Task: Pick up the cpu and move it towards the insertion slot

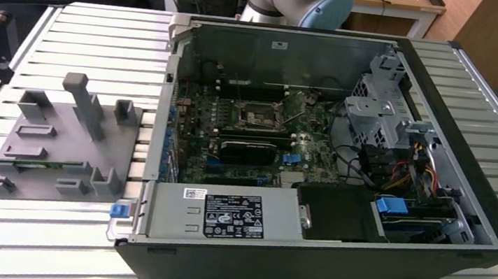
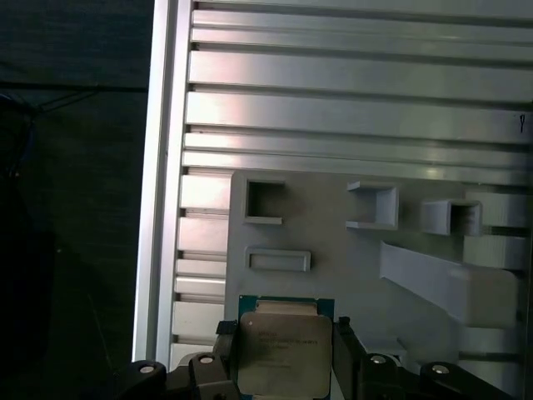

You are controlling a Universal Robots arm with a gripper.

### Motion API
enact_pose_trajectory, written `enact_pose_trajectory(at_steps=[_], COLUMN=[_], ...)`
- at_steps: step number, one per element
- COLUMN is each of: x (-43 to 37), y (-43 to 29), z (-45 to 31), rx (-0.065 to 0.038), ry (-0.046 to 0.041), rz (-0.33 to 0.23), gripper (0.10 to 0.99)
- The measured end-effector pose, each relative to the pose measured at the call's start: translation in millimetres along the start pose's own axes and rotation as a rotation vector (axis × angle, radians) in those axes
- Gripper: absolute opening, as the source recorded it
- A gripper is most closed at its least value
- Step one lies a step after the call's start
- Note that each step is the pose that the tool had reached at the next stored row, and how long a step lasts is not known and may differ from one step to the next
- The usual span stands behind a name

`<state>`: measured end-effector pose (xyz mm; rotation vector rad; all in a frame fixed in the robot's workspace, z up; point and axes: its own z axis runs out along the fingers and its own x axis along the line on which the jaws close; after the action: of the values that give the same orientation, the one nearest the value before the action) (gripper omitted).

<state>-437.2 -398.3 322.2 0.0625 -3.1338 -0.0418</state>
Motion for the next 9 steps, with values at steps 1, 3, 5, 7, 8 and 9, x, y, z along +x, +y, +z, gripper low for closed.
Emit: enact_pose_trajectory(at_steps=[1,3,5,7,8,9], x=[0.0,0.0,0.0,0.0,0.1,0.1], y=[0.1,0.1,0.2,0.2,0.4,0.4], z=[-0.8,-2.3,-3.7,-5.0,-5.8,-6.5], rx=[0.000,0.000,0.000,0.000,0.000,0.000], ry=[0.0000,0.0000,0.0000,0.0000,0.0000,0.0000], rz=[0.000,0.000,0.000,0.000,0.000,0.000], gripper=[0.541,0.541,0.541,0.541,0.541,0.541])
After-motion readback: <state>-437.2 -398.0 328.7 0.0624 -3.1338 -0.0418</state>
